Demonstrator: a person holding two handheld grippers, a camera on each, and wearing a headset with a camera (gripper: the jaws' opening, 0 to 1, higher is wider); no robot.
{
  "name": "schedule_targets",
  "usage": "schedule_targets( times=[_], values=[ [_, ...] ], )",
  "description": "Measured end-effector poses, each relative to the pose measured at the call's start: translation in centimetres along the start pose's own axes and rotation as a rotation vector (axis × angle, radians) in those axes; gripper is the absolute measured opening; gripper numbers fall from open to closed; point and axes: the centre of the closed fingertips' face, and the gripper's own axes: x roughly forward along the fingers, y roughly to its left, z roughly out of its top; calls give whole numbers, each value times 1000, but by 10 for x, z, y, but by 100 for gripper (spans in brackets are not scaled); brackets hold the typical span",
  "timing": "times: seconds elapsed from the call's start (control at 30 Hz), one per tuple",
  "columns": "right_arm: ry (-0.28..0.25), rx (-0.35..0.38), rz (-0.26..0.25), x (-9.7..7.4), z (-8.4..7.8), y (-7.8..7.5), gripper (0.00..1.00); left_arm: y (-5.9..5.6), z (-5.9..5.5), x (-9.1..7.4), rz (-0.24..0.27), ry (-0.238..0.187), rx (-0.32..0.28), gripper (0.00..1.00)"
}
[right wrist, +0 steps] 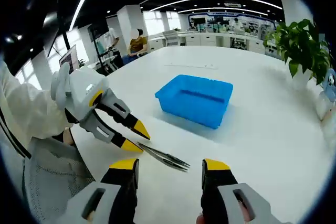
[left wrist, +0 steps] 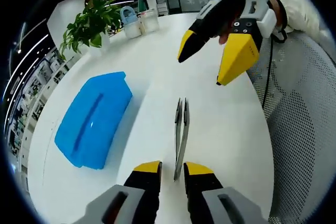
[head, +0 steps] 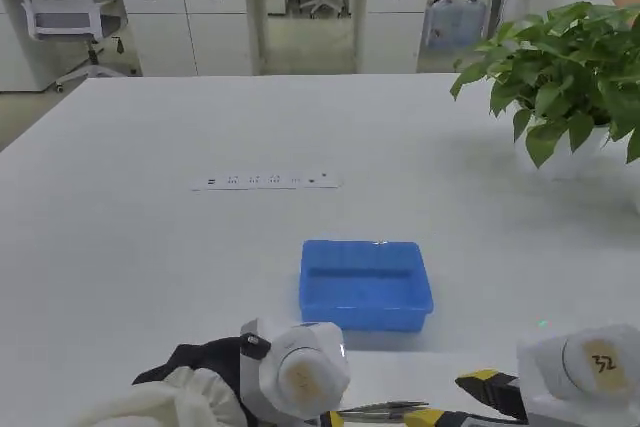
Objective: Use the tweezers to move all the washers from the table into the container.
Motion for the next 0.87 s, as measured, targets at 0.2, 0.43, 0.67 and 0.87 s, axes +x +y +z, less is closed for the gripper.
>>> schedule_targets(
  times=[0.2,0.43,0.67,0.87],
  values=[
    [-15,-32,-32,-7,9,-7,55,4,0,-27,55,-80,-224,67],
    [-24,-58,-5,-12,21,-7,64,10,3,-76,165,-222,-454,96],
    [-28,-122,-6,-16,31,-4,69,23,-3,-112,281,-279,-506,99],
    [-57,-134,-6,-16,40,0,70,29,-12,-117,324,-265,-508,99]
  ],
)
